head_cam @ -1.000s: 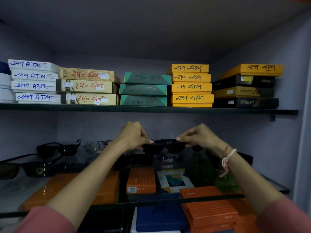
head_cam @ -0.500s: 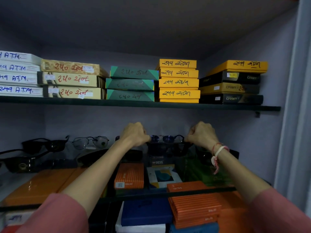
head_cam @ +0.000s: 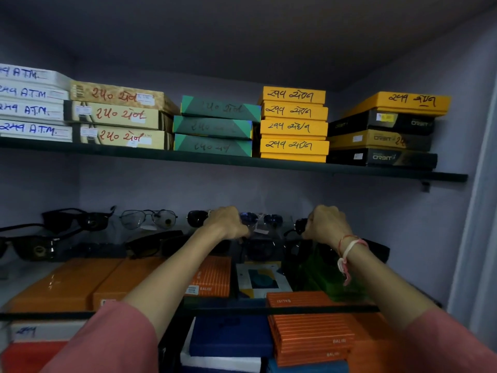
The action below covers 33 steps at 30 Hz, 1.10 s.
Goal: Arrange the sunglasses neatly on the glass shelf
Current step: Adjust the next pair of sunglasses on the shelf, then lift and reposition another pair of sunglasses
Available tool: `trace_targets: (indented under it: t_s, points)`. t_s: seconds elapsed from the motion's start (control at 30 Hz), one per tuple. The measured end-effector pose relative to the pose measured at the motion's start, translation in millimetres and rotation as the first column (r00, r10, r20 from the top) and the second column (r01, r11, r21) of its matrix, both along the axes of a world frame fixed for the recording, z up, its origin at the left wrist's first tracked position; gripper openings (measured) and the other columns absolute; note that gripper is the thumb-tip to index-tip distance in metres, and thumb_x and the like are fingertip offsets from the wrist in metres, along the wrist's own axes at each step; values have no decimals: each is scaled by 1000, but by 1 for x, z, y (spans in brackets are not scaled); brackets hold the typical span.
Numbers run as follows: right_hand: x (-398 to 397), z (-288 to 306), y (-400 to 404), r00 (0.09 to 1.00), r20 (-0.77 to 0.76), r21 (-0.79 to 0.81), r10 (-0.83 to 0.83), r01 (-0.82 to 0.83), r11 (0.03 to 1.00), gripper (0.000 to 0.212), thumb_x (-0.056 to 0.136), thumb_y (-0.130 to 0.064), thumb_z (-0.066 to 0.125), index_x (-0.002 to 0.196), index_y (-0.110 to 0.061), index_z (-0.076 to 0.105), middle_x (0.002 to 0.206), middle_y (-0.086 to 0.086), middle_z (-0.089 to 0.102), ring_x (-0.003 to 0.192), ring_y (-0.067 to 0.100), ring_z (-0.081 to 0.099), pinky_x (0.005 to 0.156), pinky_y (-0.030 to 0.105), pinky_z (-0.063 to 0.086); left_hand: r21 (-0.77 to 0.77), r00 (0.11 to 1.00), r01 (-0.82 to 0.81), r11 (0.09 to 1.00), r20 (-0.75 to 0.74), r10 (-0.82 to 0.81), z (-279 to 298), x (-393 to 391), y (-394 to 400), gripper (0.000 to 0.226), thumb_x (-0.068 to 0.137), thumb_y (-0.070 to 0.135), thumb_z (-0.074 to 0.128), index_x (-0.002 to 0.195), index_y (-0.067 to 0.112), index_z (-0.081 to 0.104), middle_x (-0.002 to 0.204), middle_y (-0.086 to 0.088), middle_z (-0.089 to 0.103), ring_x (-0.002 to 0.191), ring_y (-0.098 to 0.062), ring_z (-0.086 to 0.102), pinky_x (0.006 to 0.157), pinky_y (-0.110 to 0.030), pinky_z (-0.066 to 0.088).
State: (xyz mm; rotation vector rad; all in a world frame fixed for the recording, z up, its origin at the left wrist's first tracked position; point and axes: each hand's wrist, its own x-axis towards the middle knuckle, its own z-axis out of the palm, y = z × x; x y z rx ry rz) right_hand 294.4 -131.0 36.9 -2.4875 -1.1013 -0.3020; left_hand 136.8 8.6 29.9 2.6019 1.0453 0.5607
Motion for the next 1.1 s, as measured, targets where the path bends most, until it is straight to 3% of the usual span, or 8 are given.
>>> trace_targets:
  t_s: [0.07, 0.13, 0.3, 0.5, 0.7, 0.9, 1.0, 1.1]
  points:
    - [-6, 6, 3, 999, 40, -27, -33, 34, 999, 35, 67, -33, 84, 82, -6, 68, 92, 13, 69, 86, 30, 67, 71, 32, 52, -47, 1000, -2, 999, 12, 3, 3, -10, 2, 51, 77, 51, 70, 50, 15, 46, 50, 3, 43, 48, -13, 41, 52, -30, 40]
    - [-18, 12, 10, 994, 102, 41, -37, 33, 999, 37, 67, -32, 84, 87, -4, 70, 94, 14, 70, 90, 32, 67, 72, 32, 51, -39, 999, -27, 999, 45, 28, 7, -26, 13, 55, 77, 56, 68, 52, 12, 46, 52, 0, 46, 49, -16, 44, 48, -29, 35]
    - [-67, 22, 47, 971, 76, 96, 227, -234, 967, 27, 73, -30, 82, 89, -8, 79, 96, 10, 77, 92, 25, 71, 82, 32, 57, 90, 993, -114, 989, -4, 115, 14, -79, 52, 43, 81, 48, 68, 99, 9, 74, 110, -9, 72, 101, -26, 66, 89, -40, 55]
    - [-123, 9, 88, 857, -149, -197, 493, -515, 834, 57, 77, -34, 78, 126, -7, 64, 127, 8, 67, 117, 23, 62, 95, 27, 45, 38, 957, -117, 992, -261, 123, 2, -130, 85, 46, 82, 44, 68, 114, 11, 69, 125, -6, 67, 113, -26, 61, 93, -36, 48]
    - [-138, 4, 104, 856, -124, -159, 502, -516, 842, 41, 70, -22, 84, 108, -10, 74, 109, 7, 74, 103, 21, 66, 87, 28, 51, 31, 938, -159, 987, -306, 161, -5, -164, 107, 49, 84, 39, 67, 123, 10, 62, 131, -6, 62, 119, -25, 58, 98, -34, 47]
    - [-150, -3, 105, 838, -63, 74, 541, -537, 840, 29, 68, -20, 86, 94, -10, 79, 93, 3, 77, 76, 8, 62, 61, 10, 42, 30, 999, -53, 998, 8, 53, -1, -177, 101, 36, 92, 47, 52, 83, 17, 70, 80, -4, 66, 74, -20, 58, 68, -33, 44]
    - [-155, -4, 104, 836, -15, 132, 549, -542, 830, 29, 66, -22, 86, 92, -11, 80, 94, 3, 77, 76, 6, 64, 62, 7, 43, -1, 997, 66, 998, 44, -66, 7, -178, 90, 30, 86, 46, 61, 72, 23, 72, 103, -11, 76, 59, -10, 58, 59, -26, 43]
    - [-157, -4, 100, 843, 9, 156, 537, -532, 832, 28, 64, -23, 87, 90, -13, 81, 84, -3, 73, 73, 6, 63, 62, 10, 45, 1, 993, 103, 995, 59, -103, 8, -177, 87, 20, 75, 42, 75, 68, 23, 73, 91, -6, 79, 64, -14, 69, 57, -24, 49]
